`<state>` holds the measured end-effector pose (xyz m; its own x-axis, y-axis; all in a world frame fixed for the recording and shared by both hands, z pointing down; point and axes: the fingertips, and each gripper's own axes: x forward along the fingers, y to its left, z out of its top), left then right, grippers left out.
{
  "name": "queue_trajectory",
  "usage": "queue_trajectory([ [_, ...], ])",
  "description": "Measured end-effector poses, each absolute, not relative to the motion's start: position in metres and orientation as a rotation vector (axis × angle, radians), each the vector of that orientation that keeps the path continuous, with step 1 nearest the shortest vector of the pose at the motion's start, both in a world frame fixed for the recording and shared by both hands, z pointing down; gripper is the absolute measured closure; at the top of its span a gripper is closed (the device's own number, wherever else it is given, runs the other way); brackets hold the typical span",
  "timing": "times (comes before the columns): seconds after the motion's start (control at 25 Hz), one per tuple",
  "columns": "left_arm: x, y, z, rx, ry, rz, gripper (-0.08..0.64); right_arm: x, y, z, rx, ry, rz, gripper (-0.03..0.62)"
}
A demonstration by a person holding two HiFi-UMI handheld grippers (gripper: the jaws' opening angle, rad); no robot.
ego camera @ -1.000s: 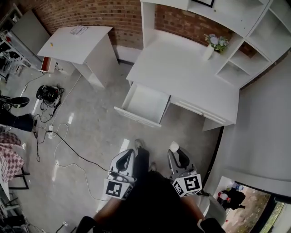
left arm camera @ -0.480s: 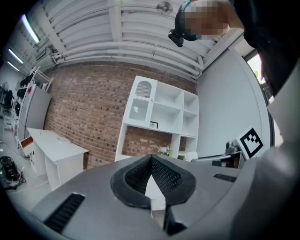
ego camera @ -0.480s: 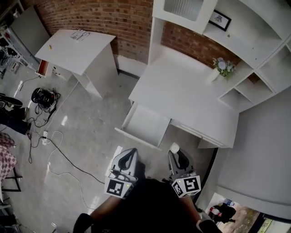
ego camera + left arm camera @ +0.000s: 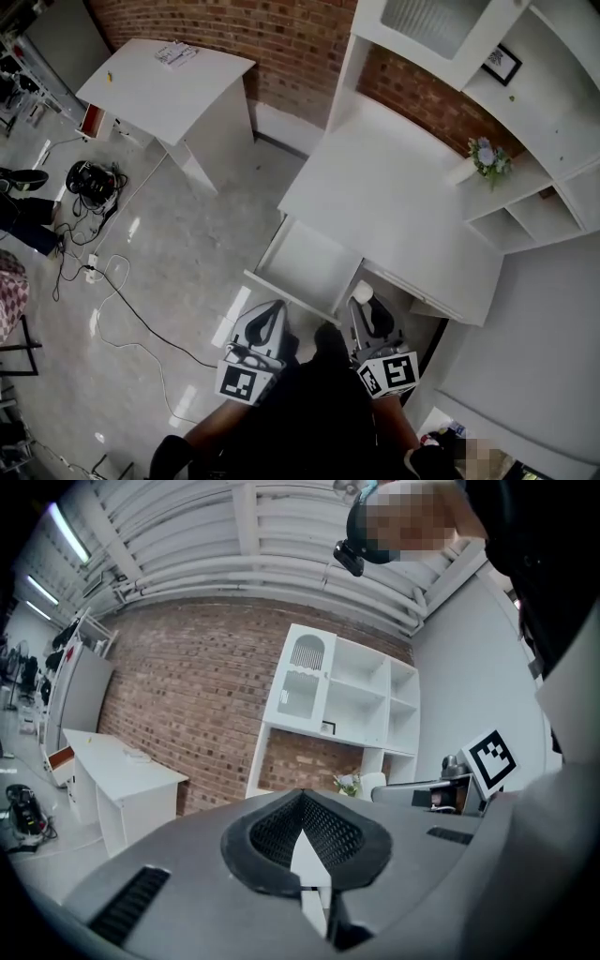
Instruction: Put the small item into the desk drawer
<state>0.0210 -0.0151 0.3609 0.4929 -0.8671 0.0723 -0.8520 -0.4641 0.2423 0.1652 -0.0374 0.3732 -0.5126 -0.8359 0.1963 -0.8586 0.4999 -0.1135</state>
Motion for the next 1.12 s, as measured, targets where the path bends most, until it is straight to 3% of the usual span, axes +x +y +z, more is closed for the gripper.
queue_trajectory([
  [0.6, 0.028, -0.08, 0.358, 2.325, -1.752, -0.091, 0.535, 0.14, -0.145, 0.385, 1.109, -2.785, 0.26, 0.453],
  [1.12, 0.016, -0.102, 0.395, 2.221, -1.809, -0.042, 0.535, 0.106, -0.171, 0.475, 0.89, -2.693, 0.365, 0.453],
])
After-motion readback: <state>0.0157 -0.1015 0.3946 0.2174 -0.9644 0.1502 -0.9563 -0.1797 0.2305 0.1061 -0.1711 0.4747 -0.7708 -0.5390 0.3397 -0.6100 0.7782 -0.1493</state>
